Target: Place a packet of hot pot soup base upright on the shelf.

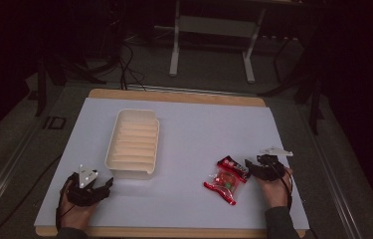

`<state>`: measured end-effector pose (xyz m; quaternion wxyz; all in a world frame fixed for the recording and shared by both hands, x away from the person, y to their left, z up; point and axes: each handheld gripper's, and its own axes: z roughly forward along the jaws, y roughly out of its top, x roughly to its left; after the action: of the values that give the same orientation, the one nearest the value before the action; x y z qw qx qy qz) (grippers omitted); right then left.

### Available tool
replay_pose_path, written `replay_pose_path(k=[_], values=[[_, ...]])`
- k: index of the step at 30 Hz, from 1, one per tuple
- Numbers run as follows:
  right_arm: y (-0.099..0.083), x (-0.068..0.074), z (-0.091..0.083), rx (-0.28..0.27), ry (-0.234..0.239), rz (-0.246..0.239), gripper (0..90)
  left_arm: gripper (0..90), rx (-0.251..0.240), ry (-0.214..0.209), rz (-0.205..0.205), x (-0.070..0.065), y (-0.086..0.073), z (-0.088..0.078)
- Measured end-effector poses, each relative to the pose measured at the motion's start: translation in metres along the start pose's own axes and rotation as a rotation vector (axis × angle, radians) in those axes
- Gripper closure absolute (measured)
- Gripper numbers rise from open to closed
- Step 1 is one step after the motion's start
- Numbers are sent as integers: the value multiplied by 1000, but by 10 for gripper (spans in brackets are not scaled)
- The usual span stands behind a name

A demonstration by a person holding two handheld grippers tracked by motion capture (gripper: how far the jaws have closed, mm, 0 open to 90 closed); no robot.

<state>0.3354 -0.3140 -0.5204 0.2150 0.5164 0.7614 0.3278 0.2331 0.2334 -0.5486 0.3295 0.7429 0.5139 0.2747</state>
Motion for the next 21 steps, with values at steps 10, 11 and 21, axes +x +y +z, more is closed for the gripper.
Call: replay_pose_path(k=[10,11,21], values=[[0,4,-10,-17,20,-23,527,345,-6,0,3,0,0,-1],[0,4,-11,-17,23,-21,527,344,-7,-1,2,0,0,-1],[0,4,-12,-31,65,2,524,345,-10,-2,0,0,0,-1]])
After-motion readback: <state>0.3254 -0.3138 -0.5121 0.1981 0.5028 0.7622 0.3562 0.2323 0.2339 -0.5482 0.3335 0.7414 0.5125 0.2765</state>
